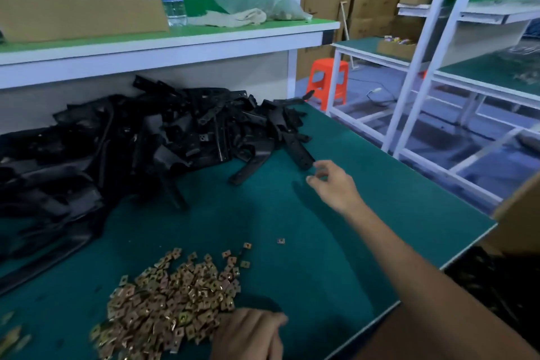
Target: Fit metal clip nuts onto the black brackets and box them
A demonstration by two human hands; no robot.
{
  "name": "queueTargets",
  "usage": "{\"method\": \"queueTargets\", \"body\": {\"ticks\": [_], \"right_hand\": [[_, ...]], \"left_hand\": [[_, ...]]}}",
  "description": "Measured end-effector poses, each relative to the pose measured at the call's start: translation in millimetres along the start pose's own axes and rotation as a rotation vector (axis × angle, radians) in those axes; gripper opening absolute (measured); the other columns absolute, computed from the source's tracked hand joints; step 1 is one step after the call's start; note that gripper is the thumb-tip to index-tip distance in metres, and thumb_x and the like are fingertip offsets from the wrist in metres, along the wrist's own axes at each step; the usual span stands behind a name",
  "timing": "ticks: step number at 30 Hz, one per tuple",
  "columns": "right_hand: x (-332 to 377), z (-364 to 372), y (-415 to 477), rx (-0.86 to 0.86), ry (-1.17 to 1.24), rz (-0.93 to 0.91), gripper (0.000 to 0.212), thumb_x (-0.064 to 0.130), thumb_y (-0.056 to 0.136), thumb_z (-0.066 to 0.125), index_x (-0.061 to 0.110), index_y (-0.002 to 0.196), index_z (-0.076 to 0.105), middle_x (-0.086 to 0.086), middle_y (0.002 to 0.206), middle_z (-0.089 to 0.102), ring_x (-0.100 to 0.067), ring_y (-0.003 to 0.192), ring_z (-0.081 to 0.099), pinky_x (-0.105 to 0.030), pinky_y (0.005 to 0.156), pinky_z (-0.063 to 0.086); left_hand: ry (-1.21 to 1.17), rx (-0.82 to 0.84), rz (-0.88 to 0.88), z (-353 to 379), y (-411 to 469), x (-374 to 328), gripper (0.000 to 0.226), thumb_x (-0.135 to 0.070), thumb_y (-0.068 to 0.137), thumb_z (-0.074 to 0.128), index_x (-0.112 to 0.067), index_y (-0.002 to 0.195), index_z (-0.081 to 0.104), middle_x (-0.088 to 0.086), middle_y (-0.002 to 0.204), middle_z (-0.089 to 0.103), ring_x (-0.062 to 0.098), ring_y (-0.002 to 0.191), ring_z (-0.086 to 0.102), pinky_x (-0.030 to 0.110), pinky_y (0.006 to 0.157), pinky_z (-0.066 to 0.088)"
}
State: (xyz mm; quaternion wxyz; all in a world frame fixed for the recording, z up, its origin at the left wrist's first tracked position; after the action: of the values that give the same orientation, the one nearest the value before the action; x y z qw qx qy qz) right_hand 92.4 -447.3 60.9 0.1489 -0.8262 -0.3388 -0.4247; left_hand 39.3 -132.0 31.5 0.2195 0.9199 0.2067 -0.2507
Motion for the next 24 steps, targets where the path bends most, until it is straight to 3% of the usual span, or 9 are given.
{"method": "queueTargets", "body": {"ticks": [3,6,7,10,12,15,17,20,24], "right_hand": [[17.2,17.3,73.4,0.028,-0.154,0.022,0.057,0.029,0.094,0.066,0.011,0.144,0.046,-0.016,0.139,0.057,-0.033,0.123,0.056,-0.036,0.096,0.045],[9.7,41.6,116.3,0.113,-0.260,0.126,0.082,0.042,0.097,0.065,0.016,0.160,0.020,-0.016,0.158,0.039,-0.039,0.140,0.042,-0.047,0.114,0.035],[5.8,50.3,123.0,0.117,-0.341,0.144,0.080,0.045,0.097,0.064,0.017,0.159,0.023,-0.015,0.157,0.040,-0.039,0.140,0.042,-0.050,0.115,0.032],[6.0,69.6,124.5,-0.018,-0.504,0.065,0.050,0.041,0.097,0.063,0.008,0.131,0.046,-0.017,0.136,0.056,-0.039,0.128,0.047,-0.049,0.105,0.035],[5.6,74.6,106.4,-0.088,-0.513,-0.006,0.043,0.039,0.099,0.058,0.003,0.122,0.051,-0.020,0.130,0.059,-0.041,0.125,0.049,-0.047,0.101,0.039],[-4.5,70.5,63.1,-0.155,-0.460,-0.098,0.047,0.040,0.102,0.053,-0.002,0.123,0.054,-0.024,0.125,0.061,-0.043,0.118,0.052,-0.048,0.096,0.040],[-10.5,63.9,33.2,-0.172,-0.381,-0.123,0.046,0.041,0.103,0.052,-0.001,0.121,0.056,-0.023,0.119,0.063,-0.043,0.112,0.054,-0.047,0.093,0.040],[-15.5,55.7,-13.9,-0.151,-0.183,-0.182,0.034,0.041,0.105,0.049,0.009,0.107,0.059,-0.013,0.102,0.064,-0.037,0.099,0.055,-0.045,0.087,0.041],[-16.4,50.1,-71.4,-0.121,0.019,-0.188,0.036,0.038,0.108,0.039,0.027,0.074,0.042,0.006,0.077,0.049,-0.022,0.080,0.047,-0.036,0.076,0.035]], "left_hand": [[0.199,0.156,0.020,-2.8,5.9,1.8,0.016,-0.047,0.091,0.057,-0.044,0.101,0.070,-0.029,0.090,0.066,-0.005,0.083,0.066,0.014,0.079,0.042],[0.119,0.097,-0.026,2.4,5.2,9.4,0.015,-0.035,0.080,0.060,-0.041,0.084,0.074,-0.022,0.078,0.066,0.002,0.076,0.065,0.022,0.077,0.048],[0.111,0.017,-0.046,4.3,6.9,9.2,0.018,-0.031,0.077,0.059,-0.039,0.082,0.074,-0.020,0.076,0.065,0.005,0.075,0.064,0.025,0.077,0.049],[0.251,-0.168,-0.057,4.0,29.5,17.4,0.021,-0.020,0.080,0.063,-0.031,0.092,0.077,-0.015,0.082,0.069,0.011,0.078,0.065,0.026,0.078,0.047],[0.267,-0.116,-0.101,3.8,55.4,29.7,0.028,-0.012,0.085,0.069,-0.021,0.111,0.075,-0.007,0.095,0.070,0.020,0.084,0.066,0.034,0.079,0.052],[0.393,-0.022,-0.174,11.6,96.4,42.1,0.034,-0.021,0.100,0.060,-0.020,0.133,0.064,0.000,0.111,0.065,0.026,0.099,0.060,0.040,0.085,0.051],[0.414,-0.026,-0.171,17.1,112.8,44.8,0.028,-0.026,0.102,0.056,-0.022,0.127,0.068,0.001,0.112,0.063,0.026,0.101,0.058,0.040,0.087,0.048],[0.422,-0.041,-0.143,16.9,114.3,43.2,0.014,-0.027,0.098,0.063,-0.024,0.103,0.075,-0.003,0.101,0.064,0.024,0.095,0.058,0.038,0.084,0.049],[0.329,-0.020,-0.191,9.8,87.4,39.2,0.010,-0.032,0.102,0.054,-0.029,0.100,0.064,-0.010,0.098,0.062,0.017,0.095,0.055,0.033,0.090,0.044]]}}
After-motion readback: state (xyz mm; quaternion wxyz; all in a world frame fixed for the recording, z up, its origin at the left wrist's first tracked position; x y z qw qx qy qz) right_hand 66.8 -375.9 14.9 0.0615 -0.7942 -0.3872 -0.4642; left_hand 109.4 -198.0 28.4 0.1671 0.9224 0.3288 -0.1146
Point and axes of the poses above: each hand's wrist, its own y-axis towards the middle knuckle, its own z-axis out of the palm, x = y × z, the point moved 5 cm from there along y, towards the middle knuckle
